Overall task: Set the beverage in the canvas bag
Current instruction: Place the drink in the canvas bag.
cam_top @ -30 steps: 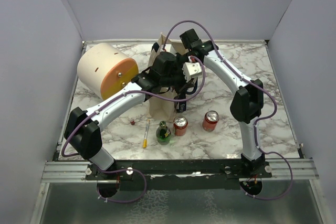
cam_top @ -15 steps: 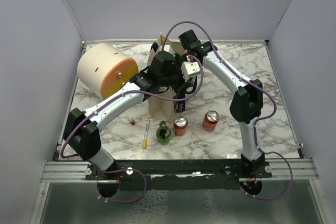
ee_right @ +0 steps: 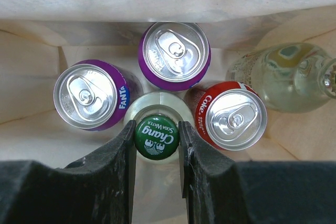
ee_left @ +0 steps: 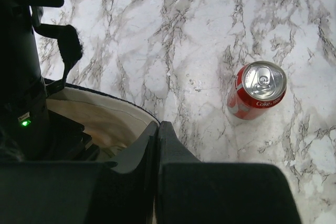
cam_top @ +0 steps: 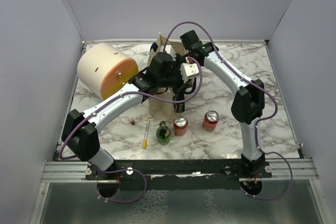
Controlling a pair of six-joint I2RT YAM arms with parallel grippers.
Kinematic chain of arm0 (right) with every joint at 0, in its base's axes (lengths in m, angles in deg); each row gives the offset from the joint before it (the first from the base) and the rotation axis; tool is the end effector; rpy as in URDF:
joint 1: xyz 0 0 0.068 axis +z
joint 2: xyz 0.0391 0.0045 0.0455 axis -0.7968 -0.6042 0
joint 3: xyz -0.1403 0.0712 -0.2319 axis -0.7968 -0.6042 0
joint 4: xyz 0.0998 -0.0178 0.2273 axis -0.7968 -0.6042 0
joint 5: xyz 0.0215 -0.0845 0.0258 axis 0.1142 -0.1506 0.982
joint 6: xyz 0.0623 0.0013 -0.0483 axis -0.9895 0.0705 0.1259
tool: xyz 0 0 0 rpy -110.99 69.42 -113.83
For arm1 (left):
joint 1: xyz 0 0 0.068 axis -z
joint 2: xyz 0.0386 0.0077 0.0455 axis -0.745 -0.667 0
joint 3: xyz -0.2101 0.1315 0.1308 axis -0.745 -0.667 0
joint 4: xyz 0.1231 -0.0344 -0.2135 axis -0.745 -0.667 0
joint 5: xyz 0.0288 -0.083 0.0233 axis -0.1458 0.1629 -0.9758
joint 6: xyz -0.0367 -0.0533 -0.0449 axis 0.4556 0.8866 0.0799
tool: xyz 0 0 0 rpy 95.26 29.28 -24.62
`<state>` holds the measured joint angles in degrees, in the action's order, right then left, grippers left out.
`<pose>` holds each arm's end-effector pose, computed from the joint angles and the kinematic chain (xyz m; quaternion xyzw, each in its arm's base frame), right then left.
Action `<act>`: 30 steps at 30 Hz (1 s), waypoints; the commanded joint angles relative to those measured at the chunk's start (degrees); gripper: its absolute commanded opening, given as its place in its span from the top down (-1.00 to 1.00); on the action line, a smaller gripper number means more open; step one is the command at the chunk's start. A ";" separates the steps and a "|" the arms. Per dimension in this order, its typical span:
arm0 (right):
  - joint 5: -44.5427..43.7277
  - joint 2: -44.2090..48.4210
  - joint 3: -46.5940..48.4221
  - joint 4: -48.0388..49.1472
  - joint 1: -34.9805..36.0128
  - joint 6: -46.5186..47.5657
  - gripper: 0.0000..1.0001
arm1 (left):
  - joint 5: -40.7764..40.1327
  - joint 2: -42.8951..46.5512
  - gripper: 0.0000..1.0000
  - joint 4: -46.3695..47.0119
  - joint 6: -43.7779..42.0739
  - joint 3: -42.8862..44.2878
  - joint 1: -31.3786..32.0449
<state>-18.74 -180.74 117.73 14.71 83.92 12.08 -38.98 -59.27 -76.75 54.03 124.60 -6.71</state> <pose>0.3844 0.2706 0.2662 -0.5943 0.7215 0.2258 0.2743 0.2559 -0.2706 0.3397 0.5249 0.6338 -0.3152 0.4727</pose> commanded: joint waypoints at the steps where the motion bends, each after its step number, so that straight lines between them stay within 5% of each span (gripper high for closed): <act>1: -8.53 -6.31 -3.88 -8.84 -2.09 4.71 0.98 | 6.19 3.73 1.00 3.33 -1.63 -0.08 0.56; 7: -7.13 -6.68 -2.43 -11.05 -2.09 6.13 0.92 | 6.10 3.19 1.00 2.49 -3.17 -0.19 0.56; 30: 3.40 -6.67 5.33 -16.78 -2.09 6.27 -0.17 | 6.37 1.92 1.00 2.39 -4.69 0.92 0.56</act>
<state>-15.72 -185.31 124.66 4.70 82.35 17.63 -37.88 -59.30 -76.79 49.48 124.38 -6.80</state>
